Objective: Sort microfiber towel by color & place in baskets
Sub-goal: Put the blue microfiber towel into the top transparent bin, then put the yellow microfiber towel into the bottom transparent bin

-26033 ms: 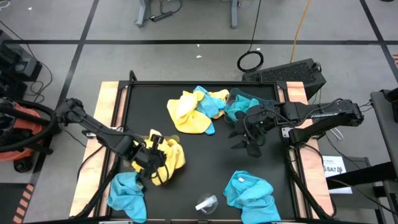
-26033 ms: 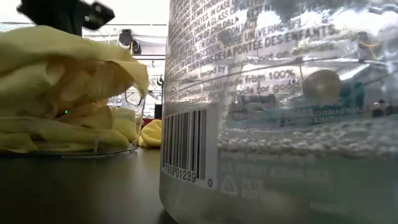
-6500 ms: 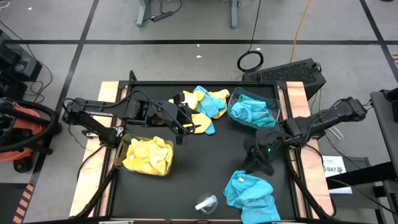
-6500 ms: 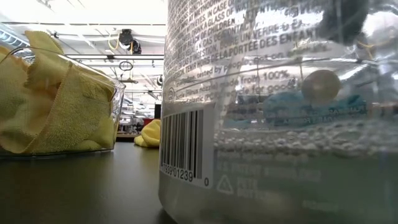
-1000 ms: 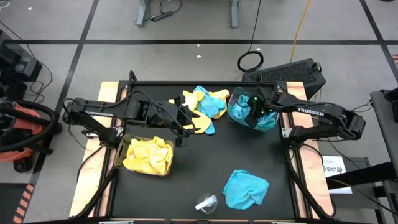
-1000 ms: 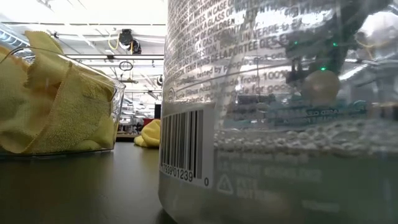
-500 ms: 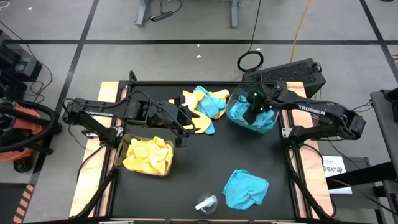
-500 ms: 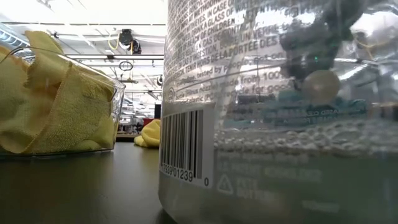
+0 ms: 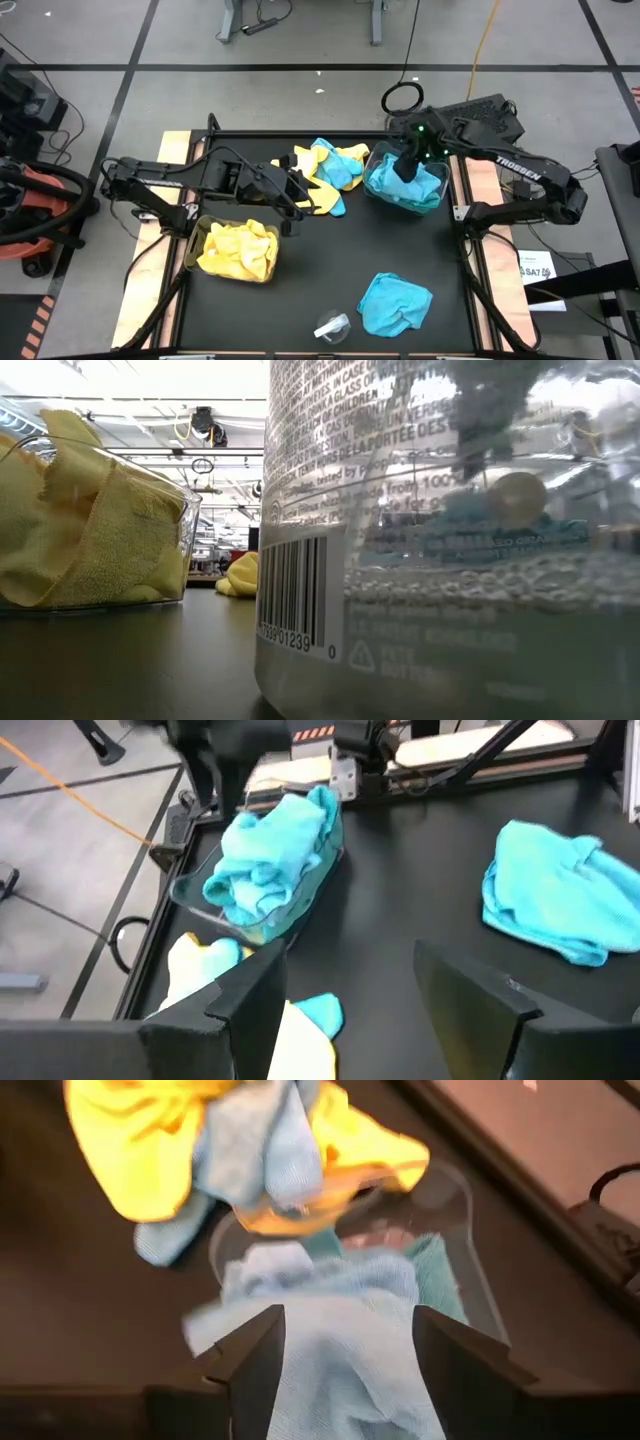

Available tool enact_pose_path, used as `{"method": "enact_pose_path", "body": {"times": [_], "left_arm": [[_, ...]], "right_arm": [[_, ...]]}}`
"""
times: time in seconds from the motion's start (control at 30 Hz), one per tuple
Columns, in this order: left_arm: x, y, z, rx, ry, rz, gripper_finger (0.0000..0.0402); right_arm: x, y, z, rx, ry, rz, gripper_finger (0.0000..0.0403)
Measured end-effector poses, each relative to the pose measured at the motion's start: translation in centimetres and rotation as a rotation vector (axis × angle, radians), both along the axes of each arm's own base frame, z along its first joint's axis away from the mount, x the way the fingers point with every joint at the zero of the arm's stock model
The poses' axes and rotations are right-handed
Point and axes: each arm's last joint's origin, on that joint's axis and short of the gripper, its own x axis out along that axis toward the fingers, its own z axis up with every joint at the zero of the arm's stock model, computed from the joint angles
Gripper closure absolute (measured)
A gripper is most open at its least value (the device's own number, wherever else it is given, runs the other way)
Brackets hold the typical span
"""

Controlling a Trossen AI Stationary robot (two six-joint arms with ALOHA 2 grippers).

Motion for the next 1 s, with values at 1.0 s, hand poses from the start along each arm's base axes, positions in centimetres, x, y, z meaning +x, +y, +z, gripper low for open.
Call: {"method": "enact_pose_path", "body": {"times": [1.0], "left_arm": [[-1.8,10.0,-13.7,-0.251,0.385,0.301,0.0175]], "right_arm": [[0.7,2.8,3.3,0.040,-0.030,0.056,0.0186]]}}
